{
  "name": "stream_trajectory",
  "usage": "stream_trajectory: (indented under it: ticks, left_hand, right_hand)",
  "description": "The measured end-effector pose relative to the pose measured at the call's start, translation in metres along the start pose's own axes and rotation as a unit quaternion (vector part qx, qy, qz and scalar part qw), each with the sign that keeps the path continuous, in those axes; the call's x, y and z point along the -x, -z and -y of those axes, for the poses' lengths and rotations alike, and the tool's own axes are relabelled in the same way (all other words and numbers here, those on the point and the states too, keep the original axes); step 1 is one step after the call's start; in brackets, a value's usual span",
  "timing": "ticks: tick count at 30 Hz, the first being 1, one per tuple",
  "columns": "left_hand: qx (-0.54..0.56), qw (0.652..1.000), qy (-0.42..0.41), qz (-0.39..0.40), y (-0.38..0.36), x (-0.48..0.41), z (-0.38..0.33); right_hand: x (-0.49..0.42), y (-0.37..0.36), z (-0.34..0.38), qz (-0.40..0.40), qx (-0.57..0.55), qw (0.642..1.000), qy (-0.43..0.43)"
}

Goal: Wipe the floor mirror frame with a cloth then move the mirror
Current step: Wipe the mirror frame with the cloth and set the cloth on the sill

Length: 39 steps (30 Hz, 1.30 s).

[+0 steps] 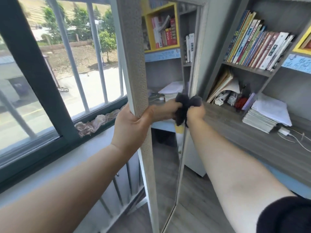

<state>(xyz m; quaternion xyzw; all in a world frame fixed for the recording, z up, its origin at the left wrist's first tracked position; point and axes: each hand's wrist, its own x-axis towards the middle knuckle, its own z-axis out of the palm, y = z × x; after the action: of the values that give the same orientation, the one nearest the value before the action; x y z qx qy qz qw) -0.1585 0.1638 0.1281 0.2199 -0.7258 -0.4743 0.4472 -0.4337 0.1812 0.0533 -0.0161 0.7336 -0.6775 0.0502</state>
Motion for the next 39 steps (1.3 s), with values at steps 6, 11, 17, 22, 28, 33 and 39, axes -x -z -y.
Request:
stream_trajectory:
  ticks: [6, 11, 17, 22, 28, 33, 39]
  left_hand:
    - [-0.020, 0.999, -0.033, 0.001, 0.002, 0.001, -0.007]
    - [-0.027, 0.999, -0.003, -0.017, 0.001, 0.002, -0.006]
    - [-0.013, 0.999, 0.012, -0.030, -0.001, 0.003, -0.007]
    - [-0.026, 0.999, 0.027, -0.027, -0.001, 0.003, -0.015]
    - [-0.028, 0.999, 0.008, -0.040, -0.002, 0.005, -0.012]
    - [-0.034, 0.999, 0.003, -0.033, -0.001, 0.006, -0.016]
    - [-0.029, 0.999, 0.012, -0.035, -0.003, 0.008, -0.018]
  right_hand:
    - [-0.020, -0.009, 0.075, 0.005, -0.016, 0.988, 0.152]
    - [-0.013, -0.007, 0.024, 0.010, 0.049, 0.986, 0.158]
    - [-0.003, 0.019, -0.073, 0.096, 0.103, 0.989, -0.049]
    - [-0.026, 0.010, -0.040, 0.054, -0.024, 0.992, -0.115]
    - [0.003, 0.004, 0.002, 0.030, -0.009, 0.997, 0.066]
    - [0.033, 0.012, -0.050, 0.065, 0.030, 0.996, 0.062]
    - [0.065, 0.021, -0.049, 0.085, -0.031, 0.995, -0.041]
